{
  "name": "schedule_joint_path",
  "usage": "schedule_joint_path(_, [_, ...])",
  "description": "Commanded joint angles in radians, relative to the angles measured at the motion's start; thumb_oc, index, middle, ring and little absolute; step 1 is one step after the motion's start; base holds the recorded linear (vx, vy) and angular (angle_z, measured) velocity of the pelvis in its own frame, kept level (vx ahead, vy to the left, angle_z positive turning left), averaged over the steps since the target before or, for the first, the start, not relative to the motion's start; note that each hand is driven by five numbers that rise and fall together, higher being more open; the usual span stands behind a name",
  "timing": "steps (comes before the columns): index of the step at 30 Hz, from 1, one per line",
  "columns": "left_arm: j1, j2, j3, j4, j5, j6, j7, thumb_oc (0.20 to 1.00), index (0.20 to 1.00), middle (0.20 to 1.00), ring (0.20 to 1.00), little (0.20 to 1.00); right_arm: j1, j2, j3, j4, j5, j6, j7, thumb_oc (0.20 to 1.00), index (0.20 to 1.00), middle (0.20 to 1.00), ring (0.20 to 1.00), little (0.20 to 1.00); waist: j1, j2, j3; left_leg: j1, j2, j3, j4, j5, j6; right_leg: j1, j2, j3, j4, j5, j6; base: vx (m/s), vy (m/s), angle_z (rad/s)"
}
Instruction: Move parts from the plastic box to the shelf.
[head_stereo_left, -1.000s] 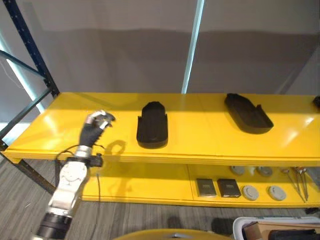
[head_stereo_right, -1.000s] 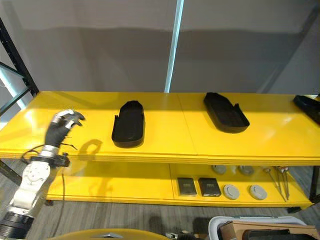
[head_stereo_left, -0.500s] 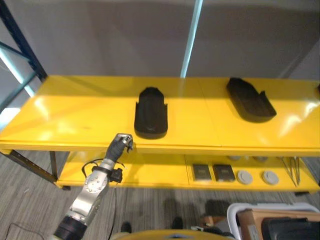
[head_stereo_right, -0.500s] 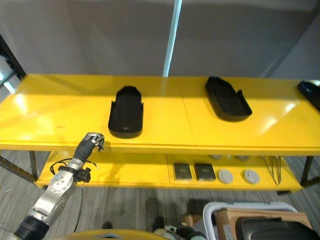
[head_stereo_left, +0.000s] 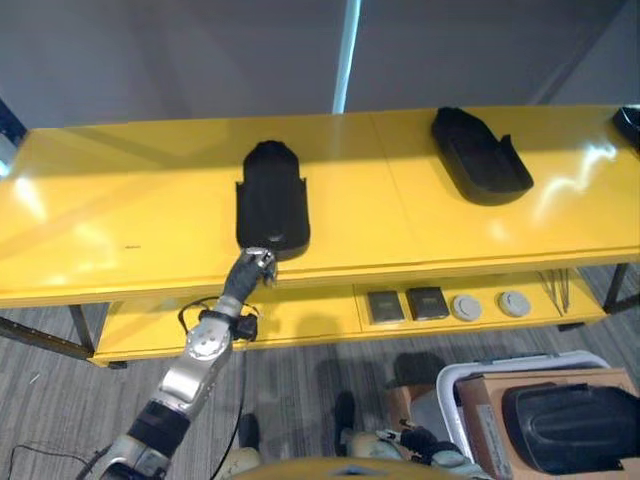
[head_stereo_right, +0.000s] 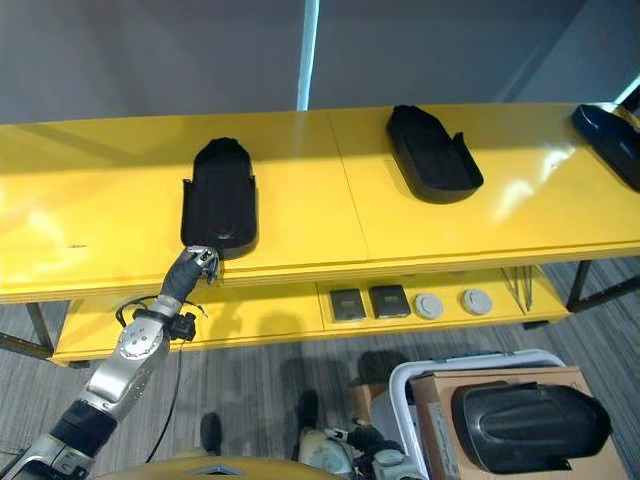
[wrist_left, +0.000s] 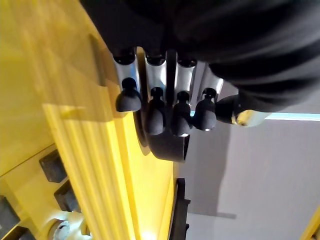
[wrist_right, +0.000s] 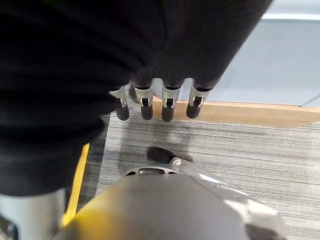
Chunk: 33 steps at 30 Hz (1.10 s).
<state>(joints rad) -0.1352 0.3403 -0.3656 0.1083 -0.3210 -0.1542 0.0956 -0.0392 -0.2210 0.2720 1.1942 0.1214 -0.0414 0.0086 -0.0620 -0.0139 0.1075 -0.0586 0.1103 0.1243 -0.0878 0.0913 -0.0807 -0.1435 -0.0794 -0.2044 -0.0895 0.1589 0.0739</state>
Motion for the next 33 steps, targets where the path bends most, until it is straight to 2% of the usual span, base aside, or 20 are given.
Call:
schedule_joint_path(1, [-0.115,-0.004,0.037,-0.001,0.009,-0.081,0.04,0.2,0.2,0.2,0.2,0.2,-0.028,0.041,0.06,0.013,0.017,-0.003,-0.02,1.0,1.0,1.0,1.0,1.0,-0.008,-0.025,0.047,-0.014,0.018,-0.021,0.001,-0.084,-0.008,0.047,-0.019,-0.008,0.002,-0.144,0.067,-0.05,0.002,-0.08])
schedule_joint_path(9, [-0.21,-0.004,0.062,0.082,0.025,-0.094,0.112,0.2,0.2,0.2,0.2,0.2,-0.049,0.037,0.065,-0.002,0.027,-0.008,-0.034,1.0,1.0,1.0,1.0,1.0,-0.029,-0.035,0.053,-0.085,0.016,-0.019,0.001,-0.067,-0.005,-0.03,-0.018,0.005,0.002,-0.124,0.066,-0.01,0.002,-0.03])
schedule_joint_path(20, [-0.255,0.024,0.103,0.122,0.057,-0.1,0.179,0.2,0.2,0.2,0.2,0.2,-0.057,0.045,0.07,-0.011,0.039,-0.014,-0.04,1.0,1.0,1.0,1.0,1.0,-0.032,-0.054,0.053,-0.115,0.024,-0.017,0.001,-0.059,-0.004,-0.063,-0.008,0.015,0.002,-0.12,0.065,0.01,-0.005,-0.03])
schedule_joint_path(26, [-0.118,0.059,0.148,-0.046,0.104,-0.132,0.156,0.2,0.2,0.2,0.2,0.2,-0.053,0.046,0.041,0.013,0.048,-0.019,-0.042,1.0,1.0,1.0,1.0,1.0,0.0,-0.045,0.061,-0.045,0.023,-0.018,0.001,-0.076,-0.007,0.013,-0.012,0.002,0.002,-0.141,0.063,0.01,-0.007,-0.03])
schedule_joint_path(29, [0.001,0.079,0.193,-0.121,0.134,-0.151,0.155,0.2,0.2,0.2,0.2,0.2,-0.052,0.044,0.018,0.033,0.038,-0.016,-0.046,1.0,1.0,1.0,1.0,1.0,0.027,-0.03,0.052,0.003,0.017,-0.024,0.001,-0.09,-0.005,0.072,-0.022,-0.01,0.002,-0.155,0.064,0.01,-0.002,0.0])
schedule_joint_path(30, [0.032,0.086,0.206,-0.132,0.149,-0.155,0.162,0.256,0.256,0.256,0.256,0.256,-0.053,0.043,0.012,0.042,0.034,-0.015,-0.046,1.0,1.0,1.0,1.0,1.0,0.035,-0.026,0.045,0.02,0.012,-0.028,0.001,-0.094,-0.005,0.094,-0.025,-0.016,0.002,-0.159,0.064,0.03,0.004,0.22])
schedule_joint_path(31, [0.059,0.086,0.218,-0.142,0.157,-0.155,0.169,0.429,0.429,0.429,0.429,0.429,-0.052,0.043,0.008,0.053,0.029,-0.012,-0.045,1.0,1.0,1.0,1.0,1.0,0.04,-0.022,0.039,0.039,0.008,-0.032,0.001,-0.097,-0.004,0.115,-0.028,-0.022,0.002,-0.163,0.064,0.05,0.018,0.31])
schedule_joint_path(32, [0.085,0.093,0.233,-0.148,0.184,-0.157,0.184,0.398,0.398,0.398,0.398,0.398,-0.052,0.041,0.001,0.067,0.02,-0.008,-0.048,1.0,1.0,1.0,1.0,1.0,0.05,-0.016,0.03,0.059,0.004,-0.034,0.001,-0.103,-0.003,0.139,-0.032,-0.029,0.002,-0.169,0.063,0.04,0.026,0.38])
schedule_joint_path(33, [0.106,0.099,0.245,-0.156,0.197,-0.162,0.191,0.322,0.322,0.322,0.322,0.322,-0.054,0.039,-0.002,0.08,0.01,-0.006,-0.049,1.0,1.0,1.0,1.0,1.0,0.06,-0.012,0.02,0.071,0.003,-0.038,0.001,-0.106,-0.003,0.154,-0.036,-0.035,0.002,-0.172,0.064,0.02,0.017,0.23])
